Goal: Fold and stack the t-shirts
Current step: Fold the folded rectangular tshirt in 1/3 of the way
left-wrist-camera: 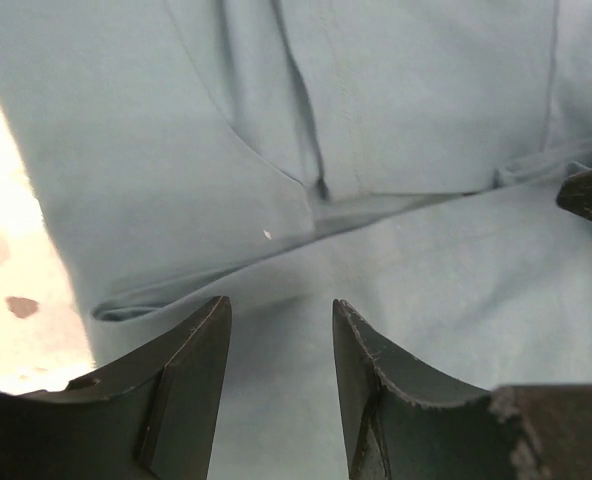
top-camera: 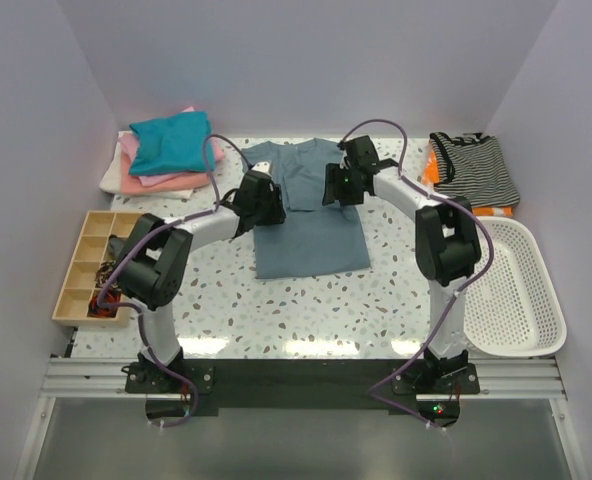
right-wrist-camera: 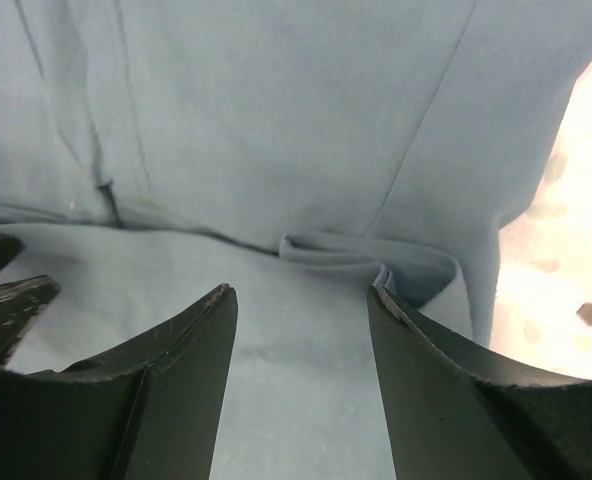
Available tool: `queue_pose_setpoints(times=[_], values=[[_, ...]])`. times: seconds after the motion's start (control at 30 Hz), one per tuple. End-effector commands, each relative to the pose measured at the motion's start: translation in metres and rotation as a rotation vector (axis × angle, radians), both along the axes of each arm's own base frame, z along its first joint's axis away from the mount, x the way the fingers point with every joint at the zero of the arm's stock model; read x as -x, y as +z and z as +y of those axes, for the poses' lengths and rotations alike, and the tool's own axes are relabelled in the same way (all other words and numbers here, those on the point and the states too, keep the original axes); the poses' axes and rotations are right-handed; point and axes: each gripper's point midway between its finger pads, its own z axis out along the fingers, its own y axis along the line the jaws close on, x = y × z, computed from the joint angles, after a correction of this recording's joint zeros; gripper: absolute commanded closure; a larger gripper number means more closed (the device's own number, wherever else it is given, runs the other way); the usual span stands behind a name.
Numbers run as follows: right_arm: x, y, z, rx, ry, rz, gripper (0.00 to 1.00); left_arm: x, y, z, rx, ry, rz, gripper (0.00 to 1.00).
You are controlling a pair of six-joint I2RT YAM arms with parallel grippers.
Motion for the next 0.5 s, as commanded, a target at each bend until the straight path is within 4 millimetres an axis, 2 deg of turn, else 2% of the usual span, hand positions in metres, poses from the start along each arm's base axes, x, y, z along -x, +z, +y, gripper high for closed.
queue_pose_setpoints(times=[0.0,0.03,0.07,0.1,0.13,0.17,0.2,0.23,0.27,0.33,0.37,0.4,0.43,0.47], values=[[-0.026,0.022,-0.013,0.069,-0.023,-0.105,0.40,-0.029,0.025,0.020,-0.062,0.063,-0.109,0.49],[-0.030,0.034,-0.023,0.099,-0.045,-0.136,0.40,-0.028,0.028,0.024,-0.074,0.073,-0.112,0.48],[-0.028,0.038,-0.027,0.108,-0.052,-0.148,0.40,-0.028,0.038,0.028,-0.080,0.081,-0.134,0.47],[-0.028,0.042,-0.034,0.134,-0.071,-0.161,0.39,-0.023,0.038,0.035,-0.105,0.098,-0.121,0.47],[-0.027,0.058,-0.042,0.141,-0.079,-0.192,0.39,-0.019,0.040,0.040,-0.116,0.110,-0.119,0.46],[-0.021,0.057,-0.049,0.160,-0.094,-0.186,0.39,-0.017,0.055,0.043,-0.106,0.118,-0.147,0.45],[-0.018,0.060,-0.056,0.175,-0.107,-0.189,0.39,-0.013,0.058,0.047,-0.110,0.128,-0.151,0.45],[-0.014,0.077,-0.063,0.183,-0.130,-0.218,0.39,-0.004,0.055,0.051,-0.113,0.132,-0.138,0.44],[-0.005,0.072,-0.069,0.200,-0.141,-0.205,0.39,0.001,0.066,0.053,-0.098,0.137,-0.152,0.43],[0.006,0.076,-0.077,0.213,-0.166,-0.203,0.38,0.018,0.057,0.058,-0.095,0.132,-0.118,0.42],[0.020,0.074,-0.083,0.227,-0.171,-0.182,0.38,0.025,0.062,0.060,-0.076,0.138,-0.120,0.42],[0.028,0.071,-0.083,0.223,-0.161,-0.163,0.38,0.032,0.062,0.056,-0.050,0.115,-0.110,0.41],[0.035,0.069,-0.080,0.207,-0.143,-0.146,0.38,0.046,0.047,0.059,-0.053,0.103,-0.074,0.41],[0.051,0.057,-0.076,0.184,-0.114,-0.091,0.38,0.053,0.051,0.059,-0.024,0.104,-0.076,0.41]])
